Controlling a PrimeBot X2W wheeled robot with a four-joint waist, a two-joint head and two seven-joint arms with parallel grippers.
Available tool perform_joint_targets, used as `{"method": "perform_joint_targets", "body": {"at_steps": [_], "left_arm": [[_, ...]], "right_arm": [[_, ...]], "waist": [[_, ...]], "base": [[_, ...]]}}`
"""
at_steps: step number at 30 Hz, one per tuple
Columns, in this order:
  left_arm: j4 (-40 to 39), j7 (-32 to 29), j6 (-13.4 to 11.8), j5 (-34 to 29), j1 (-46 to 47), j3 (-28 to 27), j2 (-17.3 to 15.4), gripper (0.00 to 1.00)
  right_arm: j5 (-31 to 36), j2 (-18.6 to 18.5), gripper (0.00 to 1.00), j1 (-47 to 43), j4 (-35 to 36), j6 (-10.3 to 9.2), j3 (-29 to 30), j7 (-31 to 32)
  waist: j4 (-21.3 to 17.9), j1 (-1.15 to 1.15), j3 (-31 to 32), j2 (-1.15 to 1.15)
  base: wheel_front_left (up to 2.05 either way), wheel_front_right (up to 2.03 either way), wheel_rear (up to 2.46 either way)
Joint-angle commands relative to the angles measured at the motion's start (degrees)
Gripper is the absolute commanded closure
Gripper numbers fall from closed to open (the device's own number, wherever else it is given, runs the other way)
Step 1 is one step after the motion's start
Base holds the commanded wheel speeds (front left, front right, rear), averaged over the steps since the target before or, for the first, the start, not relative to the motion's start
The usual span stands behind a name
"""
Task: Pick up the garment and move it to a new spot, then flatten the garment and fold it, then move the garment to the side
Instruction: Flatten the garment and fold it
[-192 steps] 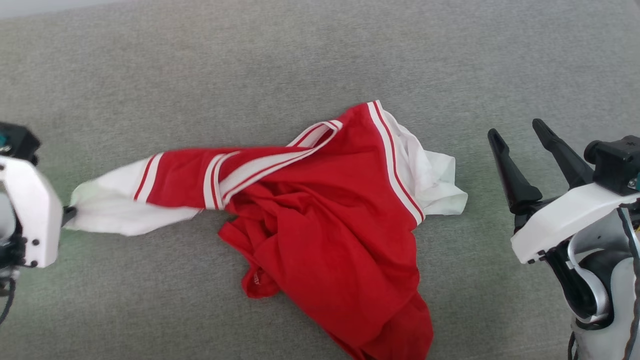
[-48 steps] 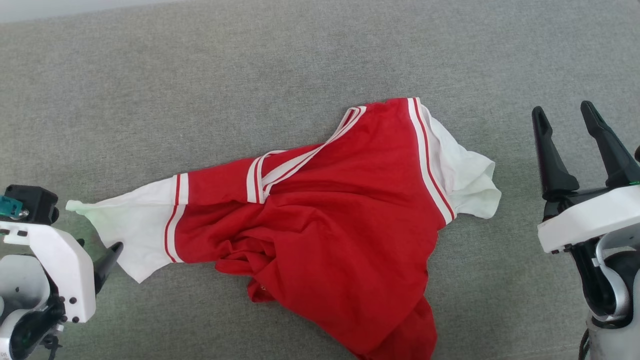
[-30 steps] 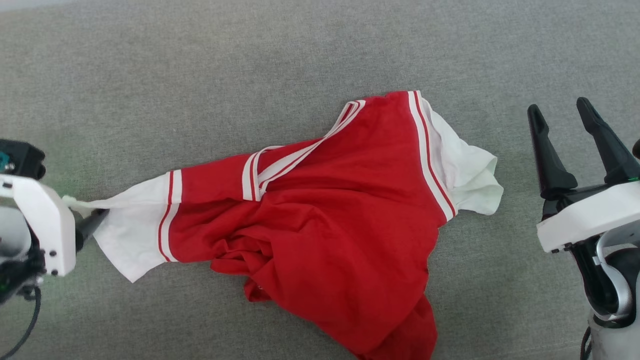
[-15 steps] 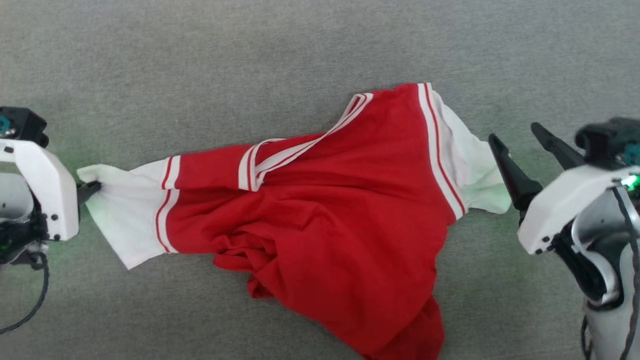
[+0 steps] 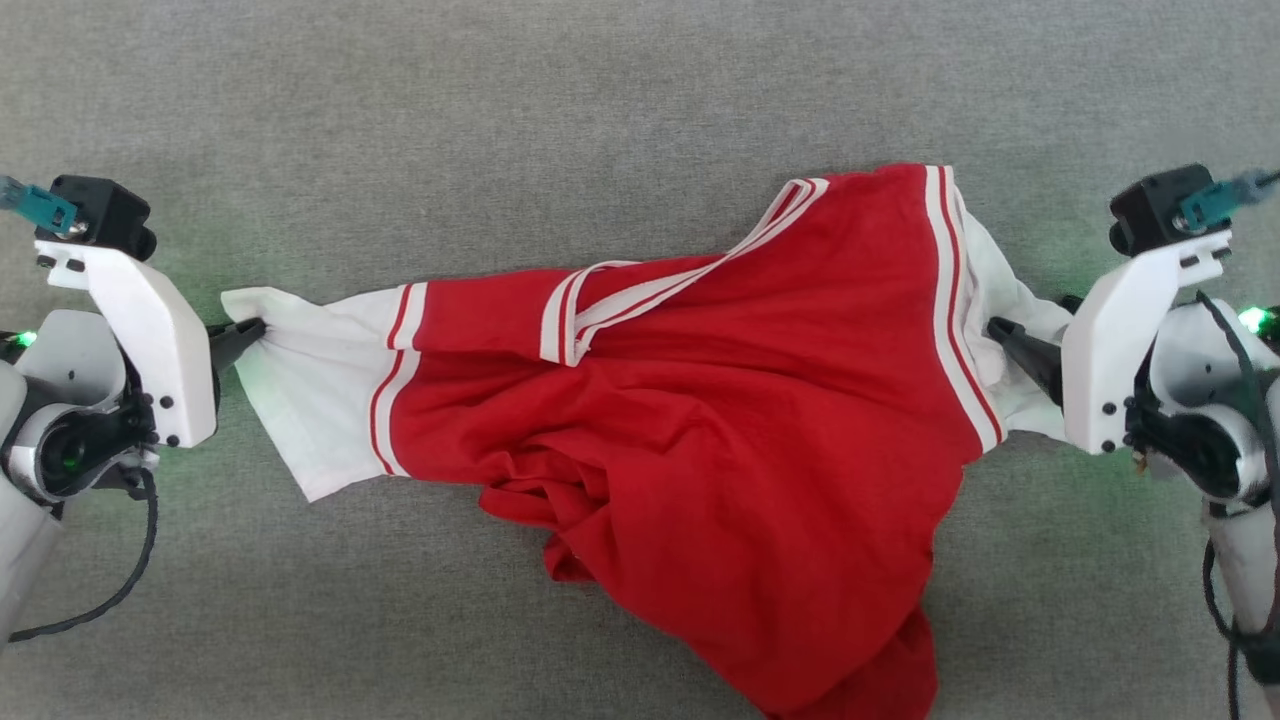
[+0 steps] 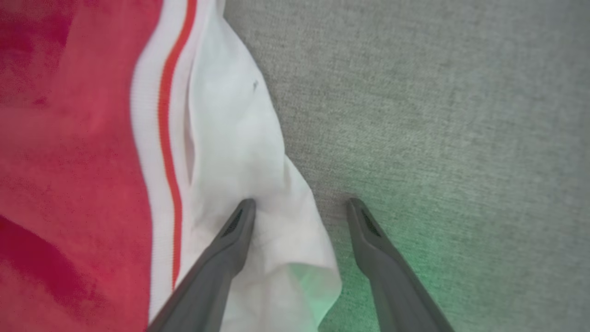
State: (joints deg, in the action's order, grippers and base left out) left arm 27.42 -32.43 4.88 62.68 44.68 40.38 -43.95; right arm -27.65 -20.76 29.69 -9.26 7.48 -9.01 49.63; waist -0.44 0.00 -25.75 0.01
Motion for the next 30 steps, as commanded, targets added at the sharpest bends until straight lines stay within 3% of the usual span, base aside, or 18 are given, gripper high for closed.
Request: {"method": "perform_joint_targets", "body": {"at_steps": [1, 2, 3, 11, 23, 30], "left_arm": [[0.86, -0.21, 0.27, -0.45, -1.12, 1.66, 2.43, 1.00], [0.96, -0.07, 0.30, -0.27, -1.00, 1.67, 2.74, 1.00], [1.17, 0.06, 0.31, -0.23, -0.93, 1.66, 2.93, 1.00], [0.12, -1.38, -1.43, 0.25, 2.71, 0.32, 2.51, 1.00], [-8.95, -6.01, -5.39, -1.40, 11.21, -1.63, -0.17, 1.00], [-9.51, -6.08, -7.15, -2.75, 16.29, -3.24, -1.36, 1.00]], "right_arm": [[-1.12, 1.16, 0.35, -1.82, -2.82, 0.03, -2.70, 2.92], [-2.03, 1.35, 0.94, -1.59, -3.64, 0.09, -3.36, 4.22], [-2.69, 1.39, 1.00, -1.16, -4.23, 0.19, -3.98, 5.31], [-7.54, 0.93, 1.00, 5.89, -3.14, 0.14, -1.46, 4.90], [-14.58, 2.81, 1.00, 15.89, -0.58, 0.00, 2.53, 0.41], [-11.23, 1.82, 1.00, 22.16, -4.87, 0.00, 4.14, -6.93]], "waist": [[0.32, 0.00, -0.03, -0.01], [0.54, 0.00, 0.01, -0.01], [0.71, 0.00, 0.08, -0.01], [1.88, 0.00, 3.75, -0.01], [2.19, 0.00, 13.36, -0.01], [2.02, 0.00, 17.56, -0.01]], "base": [[0.00, 0.00, 0.00], [0.00, 0.00, 0.00], [0.00, 0.00, 0.00], [0.00, 0.00, 0.00], [0.00, 0.00, 0.00], [0.00, 0.00, 0.00]]}}
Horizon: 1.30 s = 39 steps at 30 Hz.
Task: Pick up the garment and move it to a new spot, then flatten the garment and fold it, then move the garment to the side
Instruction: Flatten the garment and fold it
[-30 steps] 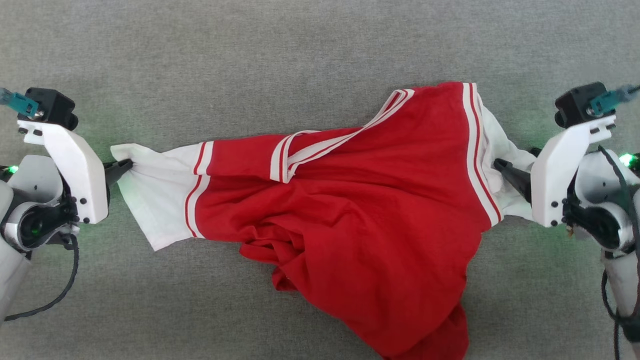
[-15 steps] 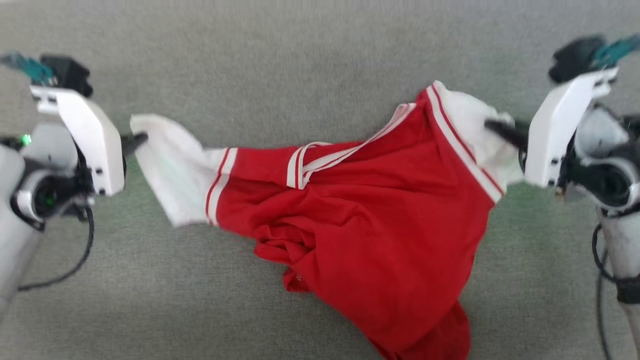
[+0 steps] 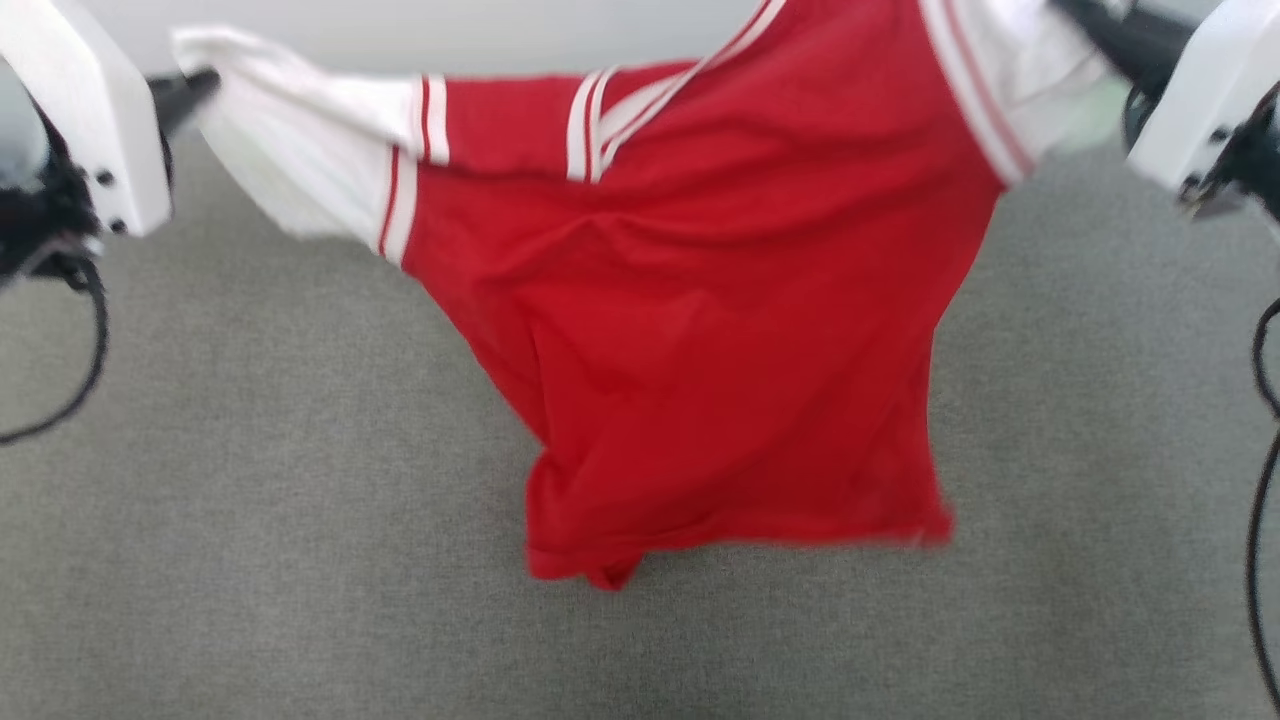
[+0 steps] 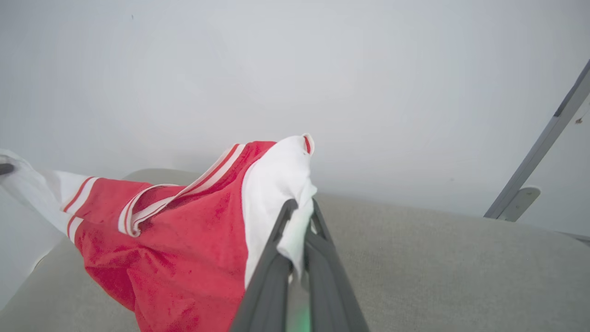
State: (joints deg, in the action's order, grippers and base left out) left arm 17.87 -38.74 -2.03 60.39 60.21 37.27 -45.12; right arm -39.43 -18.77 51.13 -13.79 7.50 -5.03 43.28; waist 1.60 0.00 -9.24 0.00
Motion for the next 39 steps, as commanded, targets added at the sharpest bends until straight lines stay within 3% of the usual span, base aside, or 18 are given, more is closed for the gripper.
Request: {"method": "perform_joint_targets", "body": {"at_steps": [1, 8, 23, 30, 39], "left_arm": [[0.14, 0.56, -0.27, -0.68, 1.47, -0.47, -0.45, 1.00], [1.39, 3.72, 0.37, -2.24, 6.16, -2.54, -0.48, 1.00], [3.01, 5.87, 1.34, -4.79, 13.45, -2.66, 1.38, 1.00], [5.66, 9.55, 2.74, -6.34, 16.70, -3.07, 3.08, 1.00], [13.58, 19.62, 5.92, -10.39, 25.78, -3.51, 7.18, 1.00]], "right_arm": [[1.27, -0.67, 1.00, 1.63, -0.82, -0.02, 0.04, -2.02], [1.61, -1.13, 1.00, 6.11, -5.08, -0.02, -0.18, -8.18], [-0.19, -0.17, 1.00, 10.41, -5.92, -0.02, -1.71, -8.41], [3.57, 0.92, 1.00, 13.77, -7.28, -0.02, -2.22, -12.81], [13.20, 3.05, 1.00, 24.11, -14.37, -0.02, -5.02, -27.34]], "waist": [[0.01, 0.00, 1.42, 0.00], [0.55, 0.00, 3.70, 0.00], [0.94, 0.00, 5.02, 0.00], [0.78, 0.00, 0.54, 0.00], [0.58, 0.00, -10.08, 0.00]], "base": [[0.00, 0.00, 0.00], [0.00, 0.00, 0.00], [0.00, 0.00, 0.00], [0.00, 0.00, 0.00], [0.00, 0.00, 0.00]]}}
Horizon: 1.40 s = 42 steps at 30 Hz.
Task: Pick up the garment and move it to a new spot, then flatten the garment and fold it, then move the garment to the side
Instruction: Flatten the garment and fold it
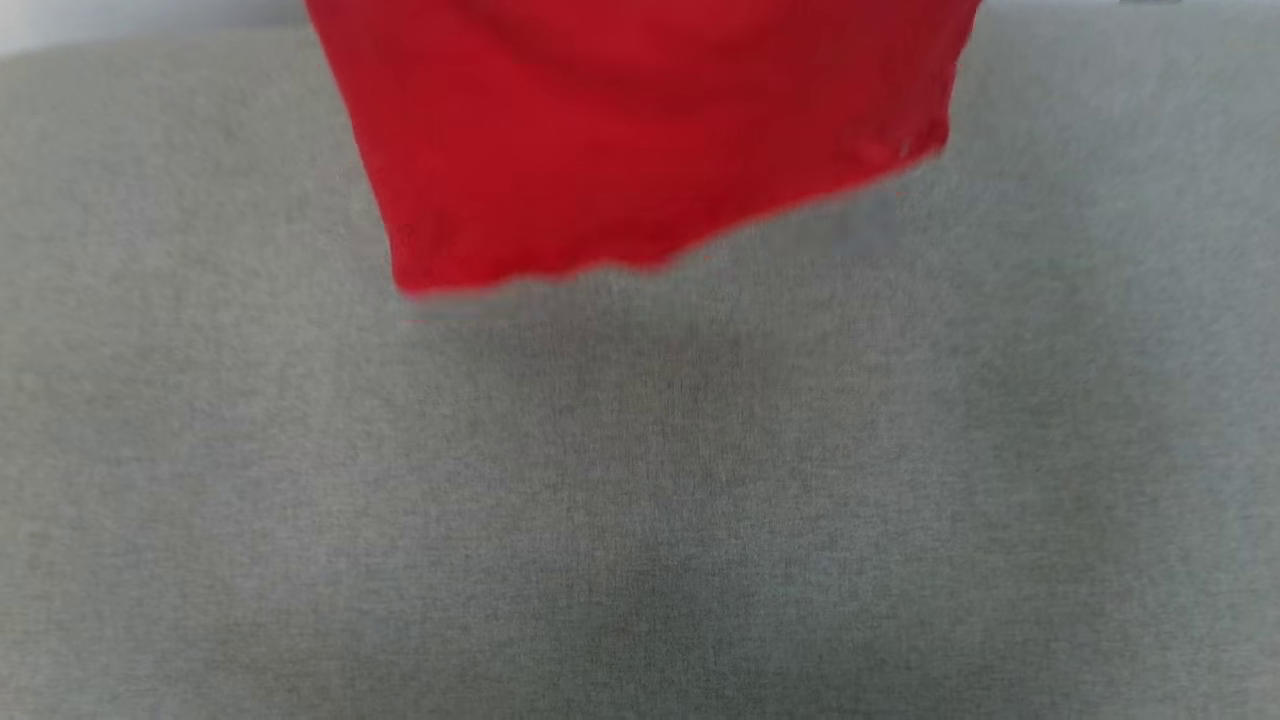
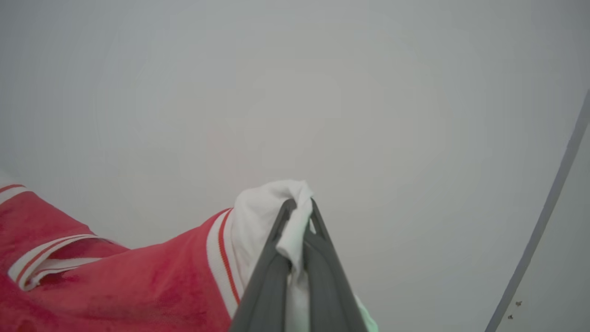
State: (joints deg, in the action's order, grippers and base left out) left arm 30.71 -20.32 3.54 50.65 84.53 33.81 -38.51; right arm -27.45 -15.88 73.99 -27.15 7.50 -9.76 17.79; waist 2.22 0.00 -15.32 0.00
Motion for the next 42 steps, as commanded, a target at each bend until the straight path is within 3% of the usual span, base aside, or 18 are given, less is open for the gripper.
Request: {"method": "perform_joint_targets", "body": {"at_steps": [1, 10, 13, 16, 18, 24, 29, 32, 37, 42], "left_arm": [[1.65, 2.66, 0.67, -1.50, 3.01, -0.02, 0.93, 1.00], [8.54, 23.50, 2.46, -9.47, 14.73, -0.41, 4.06, 1.00], [10.96, 29.84, 3.17, -9.87, 14.96, -0.20, 4.49, 1.00], [15.08, 31.98, 3.83, -8.86, 11.57, 1.93, 4.43, 1.00], [16.43, 31.15, 3.85, -7.11, 9.05, 3.66, 5.22, 1.00], [14.56, 26.90, 3.91, -1.34, 0.63, 9.81, 3.08, 1.00], [9.64, 20.90, 3.87, 6.01, -8.02, 14.07, 0.51, 1.00], [5.55, 17.96, 3.87, 9.99, -13.06, 15.58, -2.30, 1.00], [-2.29, 14.47, 3.62, 16.26, -22.29, 16.33, -6.61, 1.00], [-12.95, 12.22, -1.30, 19.93, -31.99, 16.78, -12.14, 1.00]], "right_arm": [[2.23, 0.51, 1.00, 2.78, -2.05, -0.02, -0.27, -4.03], [16.77, 1.62, 1.00, 14.44, -12.14, -0.02, -0.18, -24.79], [20.33, 2.46, 1.00, 15.57, -16.13, -0.02, -0.33, -28.31], [20.82, 3.04, 1.00, 13.49, -22.24, -0.03, -2.06, -28.19], [19.39, 3.46, 1.00, 12.14, -24.53, -0.03, -3.17, -27.90], [15.03, 3.20, 1.00, 6.18, -27.88, -0.03, -7.85, -25.72], [7.50, 1.33, 1.00, -0.83, -24.77, -0.03, -12.14, -22.57], [3.08, -0.26, 1.00, -6.03, -20.26, -0.03, -15.57, -20.25], [-3.94, -5.99, 1.00, -15.31, -9.62, -0.04, -20.34, -15.28], [-9.02, -13.50, 1.00, -24.57, 2.52, -0.04, -24.32, -10.51]], "waist": [[-0.04, 0.00, -5.18, 0.00], [1.07, 0.00, -12.96, 0.00], [1.62, 0.00, -14.21, 0.00], [2.07, 0.00, -14.50, 0.00], [2.29, 0.00, -14.23, 0.00], [2.80, 0.00, -12.24, 0.00], [3.26, 0.00, -9.57, 0.00], [3.34, 0.00, -7.94, 0.00], [3.52, 0.00, -5.46, 0.00], [3.65, 0.00, -3.16, 0.00]], "base": [[0.00, 0.00, 0.00], [0.00, 0.00, 0.00], [0.00, 0.00, 0.00], [0.00, 0.00, 0.00], [0.00, 0.00, 0.00], [0.00, 0.00, 0.00], [0.00, 0.00, 0.00], [0.00, 0.00, 0.00], [0.00, 0.00, 0.00], [0.00, 0.00, 0.00]]}}
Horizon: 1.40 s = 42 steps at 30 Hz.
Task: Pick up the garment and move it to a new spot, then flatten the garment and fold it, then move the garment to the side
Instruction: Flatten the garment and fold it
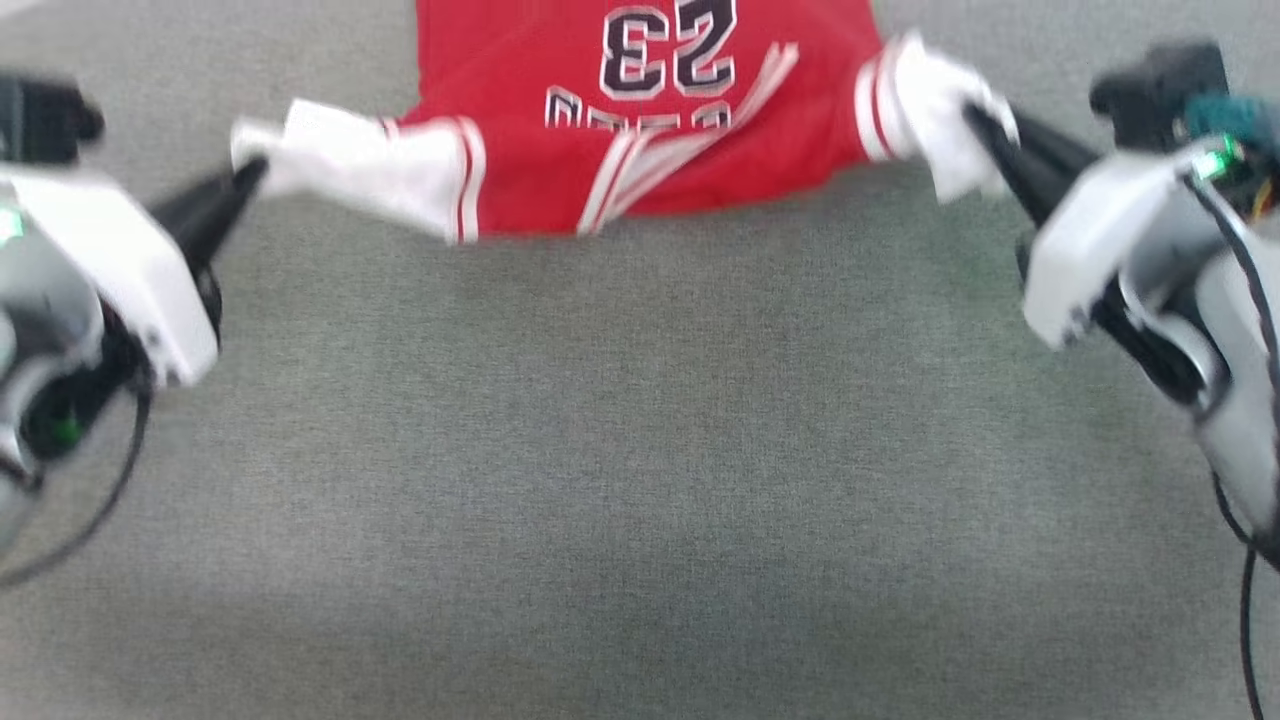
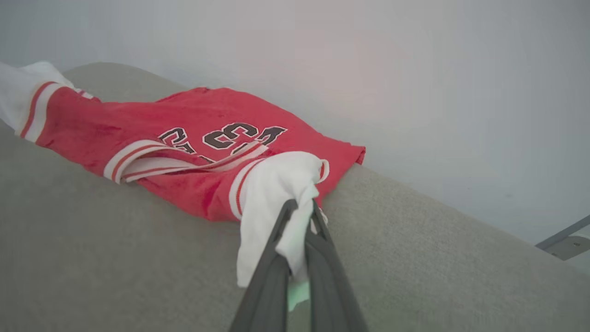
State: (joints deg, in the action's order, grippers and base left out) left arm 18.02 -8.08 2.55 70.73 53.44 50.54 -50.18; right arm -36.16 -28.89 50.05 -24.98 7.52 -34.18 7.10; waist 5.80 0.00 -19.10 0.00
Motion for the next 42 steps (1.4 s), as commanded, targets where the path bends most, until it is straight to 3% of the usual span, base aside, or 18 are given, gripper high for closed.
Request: {"method": "perform_joint_targets", "body": {"at_steps": [1, 6, 7, 12, 19, 26, 28, 29, 30, 37, 42], "left_arm": [[-2.96, -0.41, -1.54, 0.59, -2.84, 0.28, -1.57, 1.00], [-14.22, 0.35, -8.36, 4.48, -13.13, 0.82, -7.23, 1.00], [-17.65, 0.53, -10.80, 6.40, -17.16, 1.38, -9.27, 1.00], [-24.05, 1.84, -15.40, 9.71, -26.02, 3.32, -12.87, 1.00], [-28.21, 3.46, -19.69, 13.39, -35.16, 6.19, -14.61, 1.00], [-27.08, 4.23, -20.47, 14.86, -38.55, 7.64, -13.10, 1.00], [-26.13, 4.64, -19.92, 14.97, -38.66, 7.61, -12.17, 1.00], [-25.62, 4.72, -19.72, 14.87, -38.62, 7.70, -11.78, 1.00], [-25.21, 4.85, -19.52, 15.05, -38.58, 7.66, -11.35, 1.00], [-23.57, 6.10, -18.46, 14.94, -37.41, 6.71, -10.05, 1.00], [-23.39, 6.90, -17.83, 14.49, -36.34, 5.97, -9.66, 1.00]], "right_arm": [[-1.21, -1.80, 1.00, -2.40, 2.54, -0.05, -0.50, 1.29], [-4.96, -8.42, 1.00, -10.65, 11.82, -0.06, -2.15, 6.58], [-5.86, -10.70, 1.00, -13.62, 14.51, -0.05, -3.04, 8.42], [-9.39, -15.45, 1.00, -20.67, 19.83, -0.06, -4.46, 12.94], [-14.35, -21.29, 1.00, -29.92, 24.70, -0.06, -5.23, 18.73], [-15.48, -21.28, 1.00, -35.55, 25.66, -0.06, -2.18, 21.53], [-14.90, -20.44, 0.67, -36.62, 25.33, -0.06, -0.99, 21.74], [-14.46, -20.05, 0.17, -37.05, 25.21, -0.06, -0.19, 22.06], [-13.93, -19.68, 0.00, -37.30, 25.30, -0.06, 0.59, 22.29], [-11.45, -17.99, 0.00, -39.14, 30.85, -0.06, 9.53, 27.22], [-7.05, -12.99, 0.00, -38.78, 36.73, -0.05, 19.85, 31.49]], "waist": [[0.03, 0.00, 1.05, 0.00], [-0.05, 0.00, 2.88, 0.00], [-0.13, 0.00, 3.58, 0.00], [-0.20, 0.00, 5.22, 0.00], [-0.07, 0.00, 6.41, 0.00], [-0.07, 0.00, 6.42, 0.00], [-0.03, 0.00, 6.25, 0.00], [-0.04, 0.00, 6.18, 0.00], [-0.03, 0.00, 6.10, 0.00], [-0.07, 0.00, 4.79, 0.00], [0.08, 0.00, 3.13, 0.00]], "base": [[0.00, 0.00, 0.00], [0.00, 0.00, 0.00], [0.00, 0.00, 0.00], [0.00, 0.00, 0.00], [0.00, 0.00, 0.00], [0.00, 0.00, 0.00], [0.00, 0.00, 0.00], [0.00, 0.00, 0.00], [0.00, 0.00, 0.00], [0.00, 0.00, 0.00], [0.00, 0.00, 0.00]]}}
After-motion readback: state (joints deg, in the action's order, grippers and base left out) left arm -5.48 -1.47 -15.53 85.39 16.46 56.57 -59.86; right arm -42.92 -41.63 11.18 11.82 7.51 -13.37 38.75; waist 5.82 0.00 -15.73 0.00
